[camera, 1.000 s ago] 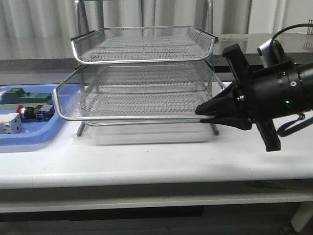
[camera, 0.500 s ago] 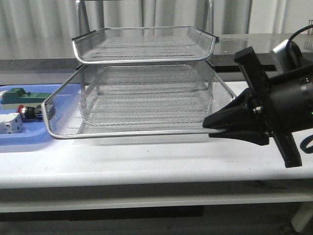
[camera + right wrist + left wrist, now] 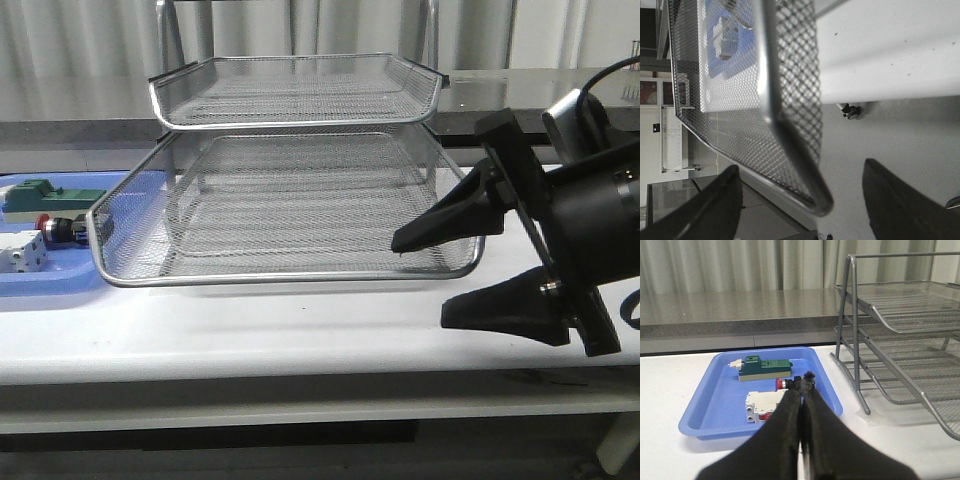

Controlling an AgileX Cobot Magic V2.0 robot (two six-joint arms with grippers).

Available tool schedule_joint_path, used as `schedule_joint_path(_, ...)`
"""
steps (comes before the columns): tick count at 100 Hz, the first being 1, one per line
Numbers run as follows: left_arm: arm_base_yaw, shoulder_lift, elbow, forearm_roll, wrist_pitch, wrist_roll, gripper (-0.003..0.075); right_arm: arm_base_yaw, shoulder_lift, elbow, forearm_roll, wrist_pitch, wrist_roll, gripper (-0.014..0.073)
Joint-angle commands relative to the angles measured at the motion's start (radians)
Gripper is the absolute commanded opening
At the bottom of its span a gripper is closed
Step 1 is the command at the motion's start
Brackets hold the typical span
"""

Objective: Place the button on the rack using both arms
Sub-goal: 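Pull the middle mesh tray out toward the robot with the right gripper, then release the tray edge and withdraw the right gripper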

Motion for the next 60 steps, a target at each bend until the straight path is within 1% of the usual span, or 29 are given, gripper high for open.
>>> schedule_joint_path(1, 0.003, -0.034, 0.045, -0.010, -0.080, 0.000, -0.0020, -0.001, -0.072, -0.015, -0.009, 0.071, -0.016, 0.0530)
schedule_joint_path(9, 0.003, -0.034, 0.045, -0.010, -0.080, 0.000, -0.0020, -0.001, -0.112, -0.015, -0.061, 0.051, 0.011, 0.0530)
schedule_joint_path(16, 0.003, -0.034, 0.045, -0.010, -0.080, 0.000, -0.0020, -0.001, -0.152, -0.015, -0.137, 0.024, 0.062, 0.0530)
schedule_joint_path(40, 0.003, -0.034, 0.045, -0.010, -0.080, 0.000, -0.0020, -0.001, -0.336, -0.015, -0.504, -0.083, 0.330, 0.0530)
schedule_joint_path(49, 0.003, -0.034, 0.045, -0.010, -0.080, 0.000, -0.0020, -0.001, -0.416, -0.015, -0.609, -0.132, 0.419, 0.0530)
schedule_joint_path(60, 0.003, -0.034, 0.045, -0.010, -0.080, 0.000, -0.0020, -0.001, -0.524, -0.015, -0.707, -0.174, 0.516, 0.0530)
